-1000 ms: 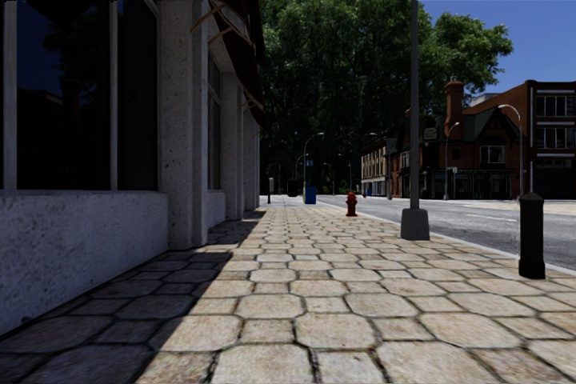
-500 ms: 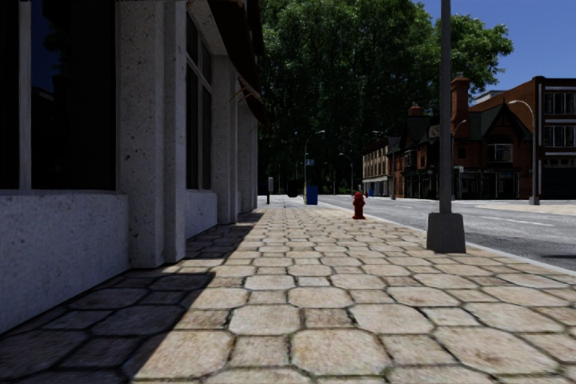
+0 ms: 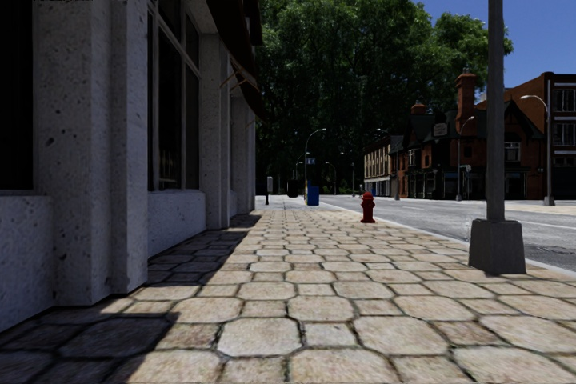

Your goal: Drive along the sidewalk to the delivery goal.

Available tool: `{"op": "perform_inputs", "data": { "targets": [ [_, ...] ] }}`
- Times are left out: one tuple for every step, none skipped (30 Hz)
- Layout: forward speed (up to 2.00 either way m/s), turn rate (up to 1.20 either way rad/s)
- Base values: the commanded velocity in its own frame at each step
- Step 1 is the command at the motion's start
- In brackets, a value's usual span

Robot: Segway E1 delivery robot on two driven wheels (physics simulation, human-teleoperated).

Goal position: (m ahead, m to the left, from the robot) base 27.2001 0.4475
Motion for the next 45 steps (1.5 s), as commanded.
{"op": "perform_inputs", "data": {
  "targets": [
    [2.0,0.0],
    [2.0,0.0],
    [2.0,0.0],
    [2.0,0.0],
    [2.0,0.0],
    [2.0,0.0],
    [2.0,0.0],
    [2.0,0.0],
    [2.0,0.0],
    [2.0,0.0],
    [2.0,0.0],
    [2.0,0.0],
    [2.0,0.0],
    [2.0,0.0],
    [2.0,0.0],
    [2.0,0.0],
    [2.0,0.0],
    [2.0,0.0],
    [2.0,0.0],
    [2.0,0.0],
    [2.0,0.0],
    [2.0,0.0],
    [2.0,0.0],
    [2.0,0.0],
    [2.0,0.0],
    [2.0,0.0],
    [2.0,0.0],
    [2.0,0.0],
    [2.0,0.0],
    [2.0,0.0],
    [2.0,0.0],
    [2.0,0.0],
    [2.0,0.0],
    [2.0,0.0],
    [2.0,0.0],
    [2.0,0.0],
    [2.0,0.0],
    [2.0,0.0],
    [2.0,0.0],
    [2.0,0.0],
    [2.0,0.0],
    [2.0,0.0],
    [2.0,0.0],
    [2.0,0.0],
    [2.0,0.0]
  ]
}}
